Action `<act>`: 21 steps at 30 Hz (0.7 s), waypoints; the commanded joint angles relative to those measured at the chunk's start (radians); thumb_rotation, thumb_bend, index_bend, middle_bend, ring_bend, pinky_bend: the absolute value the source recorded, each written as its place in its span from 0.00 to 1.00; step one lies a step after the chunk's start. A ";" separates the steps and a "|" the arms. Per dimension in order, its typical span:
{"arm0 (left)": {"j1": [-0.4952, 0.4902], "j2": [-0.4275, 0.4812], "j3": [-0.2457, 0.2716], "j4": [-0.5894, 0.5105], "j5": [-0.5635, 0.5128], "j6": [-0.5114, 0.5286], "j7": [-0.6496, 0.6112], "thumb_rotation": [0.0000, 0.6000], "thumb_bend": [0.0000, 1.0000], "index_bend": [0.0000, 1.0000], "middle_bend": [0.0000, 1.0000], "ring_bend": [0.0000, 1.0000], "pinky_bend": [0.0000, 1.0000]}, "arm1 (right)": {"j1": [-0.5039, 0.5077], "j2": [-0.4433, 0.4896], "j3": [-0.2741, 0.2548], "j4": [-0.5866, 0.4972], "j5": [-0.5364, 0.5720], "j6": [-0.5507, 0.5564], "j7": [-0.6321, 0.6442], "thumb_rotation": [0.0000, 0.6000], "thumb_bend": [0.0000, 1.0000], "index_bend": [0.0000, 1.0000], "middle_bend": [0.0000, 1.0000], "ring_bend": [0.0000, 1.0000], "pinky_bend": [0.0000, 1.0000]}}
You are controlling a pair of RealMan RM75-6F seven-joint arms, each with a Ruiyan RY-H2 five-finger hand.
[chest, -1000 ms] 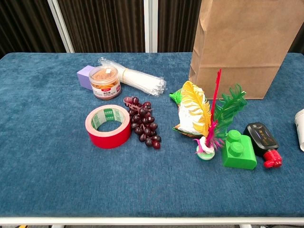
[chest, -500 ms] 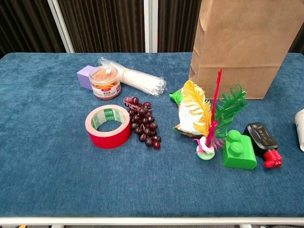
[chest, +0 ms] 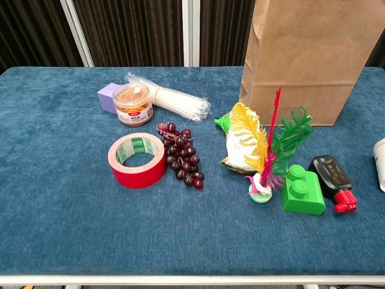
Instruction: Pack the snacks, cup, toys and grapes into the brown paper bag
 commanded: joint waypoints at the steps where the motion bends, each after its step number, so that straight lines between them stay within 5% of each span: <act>1: 0.000 0.000 0.000 -0.001 -0.001 0.000 0.000 1.00 0.23 0.14 0.13 0.03 0.17 | -0.002 -0.004 -0.025 0.055 -0.007 -0.058 0.004 1.00 0.00 0.25 0.34 0.17 0.29; 21: 0.005 -0.008 0.002 0.030 0.008 0.015 -0.004 1.00 0.23 0.14 0.13 0.03 0.17 | 0.046 -0.169 -0.064 0.310 0.026 -0.298 -0.131 1.00 0.00 0.12 0.20 0.05 0.19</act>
